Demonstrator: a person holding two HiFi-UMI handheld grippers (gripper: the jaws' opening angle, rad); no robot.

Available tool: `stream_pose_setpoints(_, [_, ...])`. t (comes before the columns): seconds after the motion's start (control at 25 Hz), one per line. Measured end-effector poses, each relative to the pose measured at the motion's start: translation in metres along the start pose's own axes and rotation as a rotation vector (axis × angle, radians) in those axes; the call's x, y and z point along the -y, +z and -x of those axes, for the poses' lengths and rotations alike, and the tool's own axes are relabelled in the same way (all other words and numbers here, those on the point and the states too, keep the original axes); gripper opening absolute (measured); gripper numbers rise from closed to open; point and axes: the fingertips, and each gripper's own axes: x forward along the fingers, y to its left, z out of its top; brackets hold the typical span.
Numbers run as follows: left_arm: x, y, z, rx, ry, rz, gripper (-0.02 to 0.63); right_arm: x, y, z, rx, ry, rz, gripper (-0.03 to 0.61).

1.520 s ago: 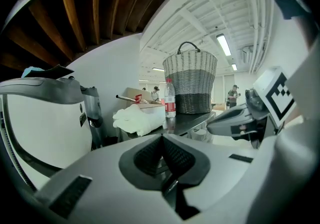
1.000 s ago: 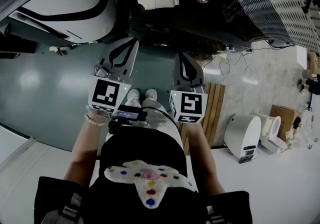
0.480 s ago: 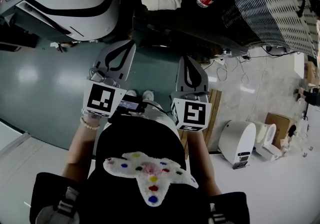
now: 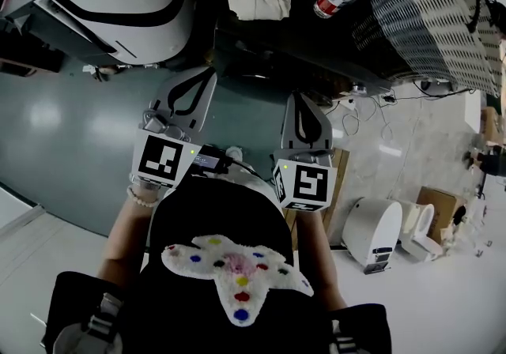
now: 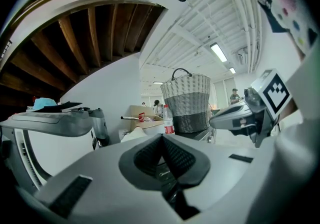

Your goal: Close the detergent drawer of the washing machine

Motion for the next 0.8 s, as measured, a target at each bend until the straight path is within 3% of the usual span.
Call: stream_pose_setpoints(0.8, [0.0042,-0.0016,-0.0015,-0.001,0.01,0.003,0.011,-0.0004,0.0007,0.0037,0.001,0.02,0.052,0.005])
